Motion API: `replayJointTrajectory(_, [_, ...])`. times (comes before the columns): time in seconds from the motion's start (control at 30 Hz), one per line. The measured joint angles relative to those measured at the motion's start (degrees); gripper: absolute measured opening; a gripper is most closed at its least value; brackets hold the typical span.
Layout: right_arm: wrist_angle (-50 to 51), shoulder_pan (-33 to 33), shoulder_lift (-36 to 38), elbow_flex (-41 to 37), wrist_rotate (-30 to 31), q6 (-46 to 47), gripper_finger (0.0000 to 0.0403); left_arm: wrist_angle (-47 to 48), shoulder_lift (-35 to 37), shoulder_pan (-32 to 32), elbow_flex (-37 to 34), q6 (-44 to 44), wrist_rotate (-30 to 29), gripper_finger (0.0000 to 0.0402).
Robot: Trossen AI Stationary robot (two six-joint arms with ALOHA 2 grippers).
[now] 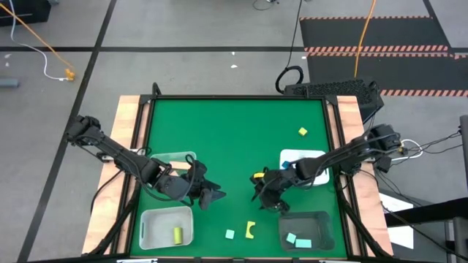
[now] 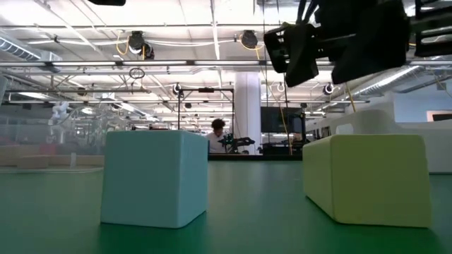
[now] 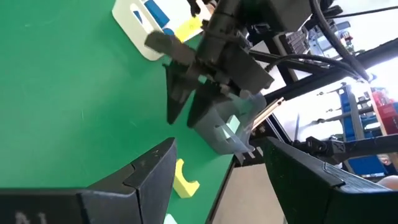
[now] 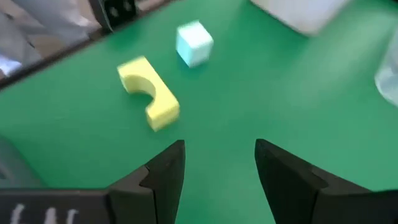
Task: Sort & place blocks by color
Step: Put the bottom middle yellow block into the gray bin
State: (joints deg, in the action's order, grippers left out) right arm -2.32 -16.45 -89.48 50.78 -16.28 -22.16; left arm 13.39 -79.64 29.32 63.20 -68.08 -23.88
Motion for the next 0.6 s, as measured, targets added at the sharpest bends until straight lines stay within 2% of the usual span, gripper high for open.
replayJointTrajectory(0.13, [-3.92,-0.76,-2.36,0.04,-3.25,-1.37,0.0185,0.00,0.02,0.00,0.00,-0.17,0.03,0.0241])
replayJointTrajectory(0.3, [-8.79,-2.66,-5.89,0.26,-3.57,-2.99,0.0185,0.04,0.04,0.00,0.00,0.06,0.03,0.0241])
replayJointTrajectory(0.6, [-9.22,-3.64,-11.44,5.27,-8.53,-3.65,0.0185,0.13,0.04,-0.04,0.00,0.20,0.03,0.0241])
